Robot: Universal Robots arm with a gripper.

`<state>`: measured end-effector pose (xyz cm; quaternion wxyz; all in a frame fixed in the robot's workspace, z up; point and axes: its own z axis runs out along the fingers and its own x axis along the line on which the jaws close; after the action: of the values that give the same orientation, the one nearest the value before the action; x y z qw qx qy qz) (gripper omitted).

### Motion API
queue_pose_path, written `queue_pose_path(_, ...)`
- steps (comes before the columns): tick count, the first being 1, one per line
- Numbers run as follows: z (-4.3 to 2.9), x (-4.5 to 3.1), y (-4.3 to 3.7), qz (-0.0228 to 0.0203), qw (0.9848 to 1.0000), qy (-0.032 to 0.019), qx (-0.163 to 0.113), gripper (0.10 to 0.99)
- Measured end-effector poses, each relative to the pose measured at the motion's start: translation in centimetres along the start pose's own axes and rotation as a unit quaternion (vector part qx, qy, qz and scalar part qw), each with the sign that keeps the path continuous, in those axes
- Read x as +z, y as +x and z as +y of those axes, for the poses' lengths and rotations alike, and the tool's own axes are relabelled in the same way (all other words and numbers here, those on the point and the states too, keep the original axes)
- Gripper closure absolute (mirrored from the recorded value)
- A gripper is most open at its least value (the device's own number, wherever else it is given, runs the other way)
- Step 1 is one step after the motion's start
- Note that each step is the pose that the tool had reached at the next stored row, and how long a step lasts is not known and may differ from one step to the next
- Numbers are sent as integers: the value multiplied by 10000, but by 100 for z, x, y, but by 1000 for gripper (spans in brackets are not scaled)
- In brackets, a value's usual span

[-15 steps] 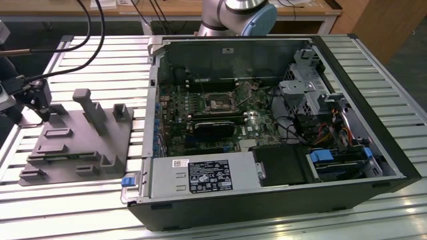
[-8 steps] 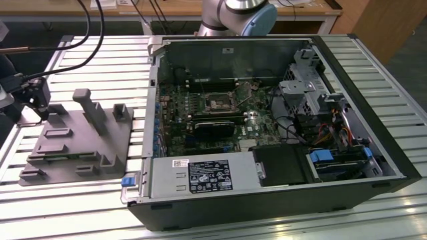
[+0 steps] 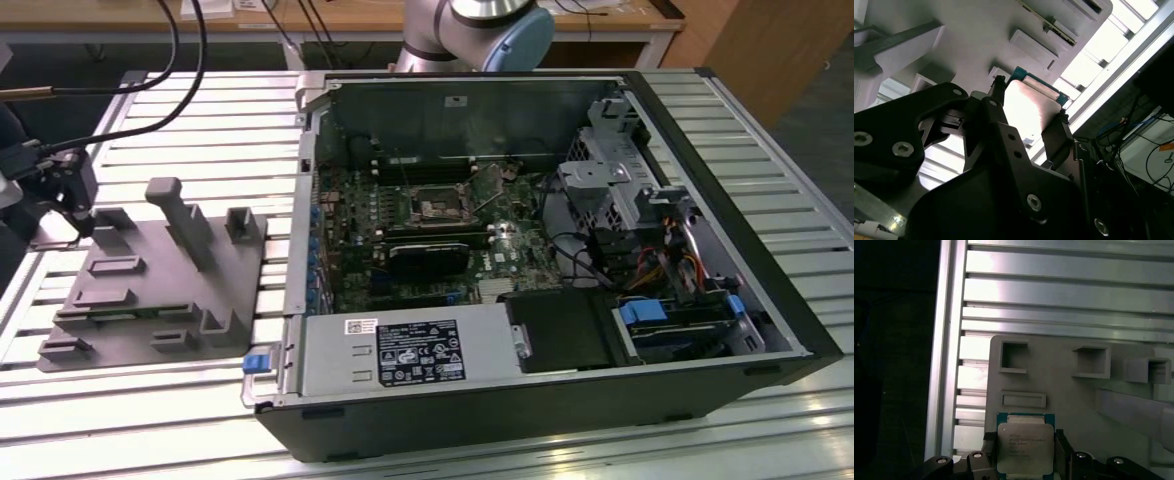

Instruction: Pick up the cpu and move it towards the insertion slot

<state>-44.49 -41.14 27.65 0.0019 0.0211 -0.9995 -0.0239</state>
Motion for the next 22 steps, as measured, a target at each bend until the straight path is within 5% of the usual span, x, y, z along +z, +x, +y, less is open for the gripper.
queue_pose_path(22,9,-191,1,0,10000,0,0,541)
